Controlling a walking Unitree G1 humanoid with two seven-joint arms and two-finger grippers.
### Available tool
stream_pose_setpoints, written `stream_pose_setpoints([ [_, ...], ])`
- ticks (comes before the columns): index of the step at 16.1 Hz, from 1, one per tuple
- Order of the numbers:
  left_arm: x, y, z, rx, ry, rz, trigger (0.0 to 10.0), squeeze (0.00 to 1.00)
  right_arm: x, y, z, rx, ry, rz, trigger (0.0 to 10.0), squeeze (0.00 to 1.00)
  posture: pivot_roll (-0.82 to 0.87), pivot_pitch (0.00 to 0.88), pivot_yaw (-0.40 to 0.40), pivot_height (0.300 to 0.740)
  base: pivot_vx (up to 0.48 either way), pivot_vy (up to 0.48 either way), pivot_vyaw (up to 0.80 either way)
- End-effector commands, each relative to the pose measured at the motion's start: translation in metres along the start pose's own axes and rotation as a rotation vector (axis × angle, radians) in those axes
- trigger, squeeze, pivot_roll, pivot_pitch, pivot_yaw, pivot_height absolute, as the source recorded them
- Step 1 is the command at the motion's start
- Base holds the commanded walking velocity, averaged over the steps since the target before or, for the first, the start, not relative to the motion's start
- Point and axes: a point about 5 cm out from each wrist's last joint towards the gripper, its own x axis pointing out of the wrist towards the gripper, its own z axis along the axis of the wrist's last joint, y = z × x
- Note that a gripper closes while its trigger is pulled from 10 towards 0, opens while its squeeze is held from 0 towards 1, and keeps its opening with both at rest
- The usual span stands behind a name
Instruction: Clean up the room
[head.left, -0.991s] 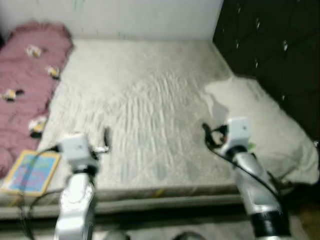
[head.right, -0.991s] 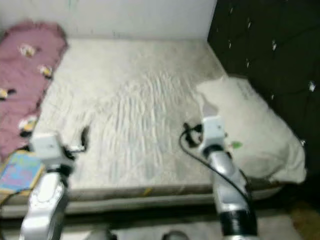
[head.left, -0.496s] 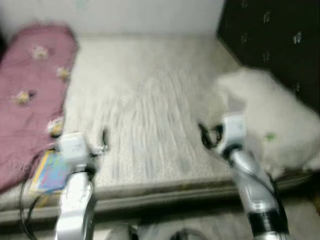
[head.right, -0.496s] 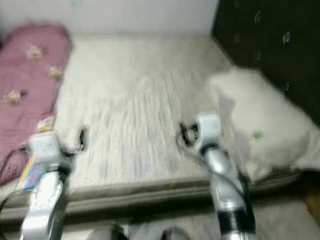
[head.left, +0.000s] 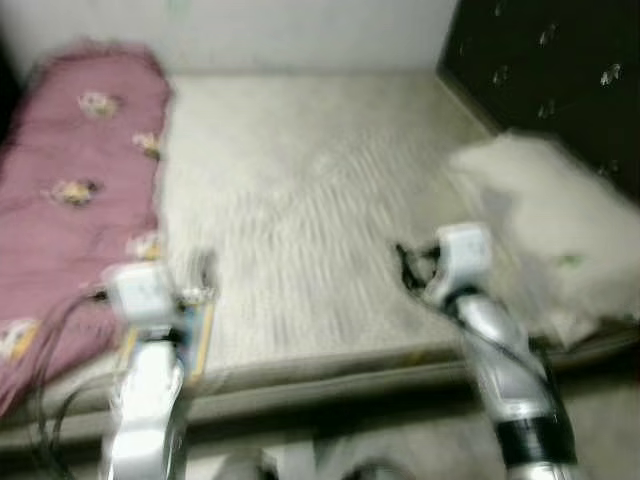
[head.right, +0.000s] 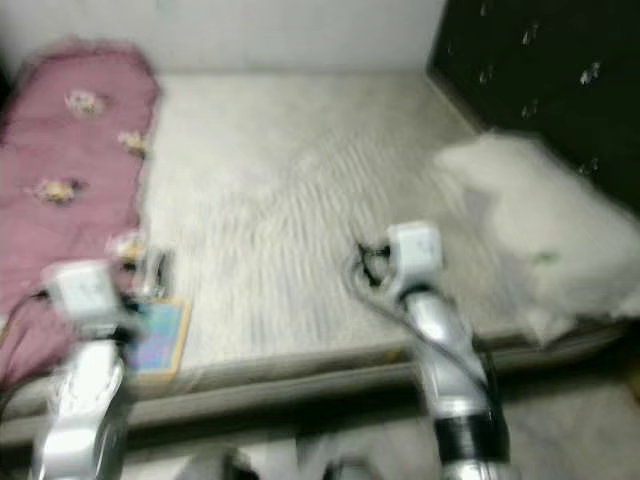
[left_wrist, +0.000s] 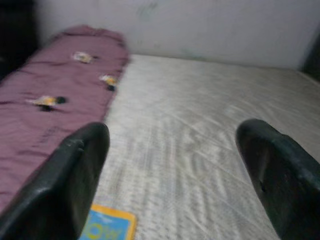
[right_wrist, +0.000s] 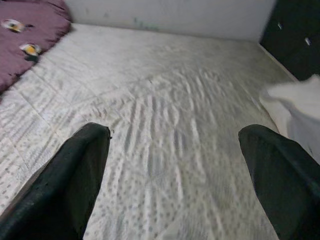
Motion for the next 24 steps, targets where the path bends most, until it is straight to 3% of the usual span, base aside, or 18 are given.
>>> stream_pose_setpoints([
  [1, 0.0016, 0.0055, 0.0039, 0.018, -0.009, 0.01, 10.0, 0.0, 0.002, 0.0036, 0.0052, 0.003, -0.019, 0.004, 10.0, 0.0, 0.01, 0.0, -0.034, 0.74, 0.0, 0.48, 0.0],
  [20, 0.0019, 0.0045, 0.0046, 0.031, -0.015, 0.012, 10.0, 0.0, 0.0042, 0.0051, 0.0051, -0.009, -0.019, 0.015, 10.0, 0.0, 0.01, 0.0, -0.035, 0.74, 0.0, 0.48, 0.0],
  [24, 0.0031, 0.005, 0.0063, 0.042, -0.026, 0.02, 10.0, 0.0, 0.0053, 0.005, 0.0054, -0.011, -0.02, 0.01, 10.0, 0.0, 0.01, 0.0, -0.034, 0.74, 0.0, 0.0, 0.0],
])
